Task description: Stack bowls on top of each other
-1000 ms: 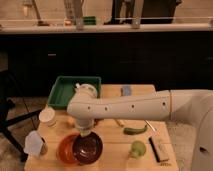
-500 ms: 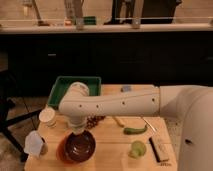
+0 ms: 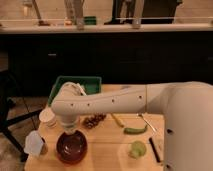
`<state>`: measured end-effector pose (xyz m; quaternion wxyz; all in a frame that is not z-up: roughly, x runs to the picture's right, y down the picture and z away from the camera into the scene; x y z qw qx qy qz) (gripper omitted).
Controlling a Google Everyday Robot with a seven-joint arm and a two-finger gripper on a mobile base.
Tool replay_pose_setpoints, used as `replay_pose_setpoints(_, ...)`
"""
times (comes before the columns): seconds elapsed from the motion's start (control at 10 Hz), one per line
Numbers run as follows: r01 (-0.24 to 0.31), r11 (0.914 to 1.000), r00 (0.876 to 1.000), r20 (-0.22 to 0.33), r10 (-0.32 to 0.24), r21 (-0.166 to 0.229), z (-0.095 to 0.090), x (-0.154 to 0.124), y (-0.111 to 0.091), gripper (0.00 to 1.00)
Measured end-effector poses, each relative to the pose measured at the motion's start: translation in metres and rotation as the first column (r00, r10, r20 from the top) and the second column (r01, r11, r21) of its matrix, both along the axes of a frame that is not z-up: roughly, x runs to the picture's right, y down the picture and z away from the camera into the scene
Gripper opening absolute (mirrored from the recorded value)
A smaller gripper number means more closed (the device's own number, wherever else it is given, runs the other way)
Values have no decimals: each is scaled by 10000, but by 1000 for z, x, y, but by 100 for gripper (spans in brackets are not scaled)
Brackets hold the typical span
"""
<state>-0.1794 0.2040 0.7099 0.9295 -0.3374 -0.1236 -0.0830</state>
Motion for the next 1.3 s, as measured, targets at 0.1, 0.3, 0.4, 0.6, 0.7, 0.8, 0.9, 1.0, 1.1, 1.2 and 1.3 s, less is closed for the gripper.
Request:
replay_pose_setpoints(0.1,-58,10000,10000,13,58,-42,2,-4,2,0)
replay_pose_setpoints(0.3,-233,9996,9997,-68,232,-138,8,-7,6,0)
replay_pose_setpoints(0.4,-314,9994,9994,-119,312,-162,10,-6,7,0)
replay_pose_setpoints(0.6,-443,9986,9988,-228,437,-282,16,-6,10,0)
replay_pose_setpoints(0.7,-486,9983,9985,-280,477,-332,19,-5,11,0)
replay_pose_setpoints(0.8,-526,9979,9981,-327,514,-377,21,-4,13,0)
replay_pose_setpoints(0.9,-564,9976,9978,-379,549,-390,23,-2,13,0)
replay_pose_setpoints(1.0,-565,9976,9978,-377,551,-390,23,-3,13,2)
replay_pose_setpoints(1.1,-567,9976,9978,-374,553,-388,23,-3,13,7)
replay_pose_setpoints(1.2,-565,9976,9978,-375,551,-389,23,-3,13,17)
replay_pose_setpoints(1.3,-565,9976,9978,-375,551,-389,23,-3,13,27)
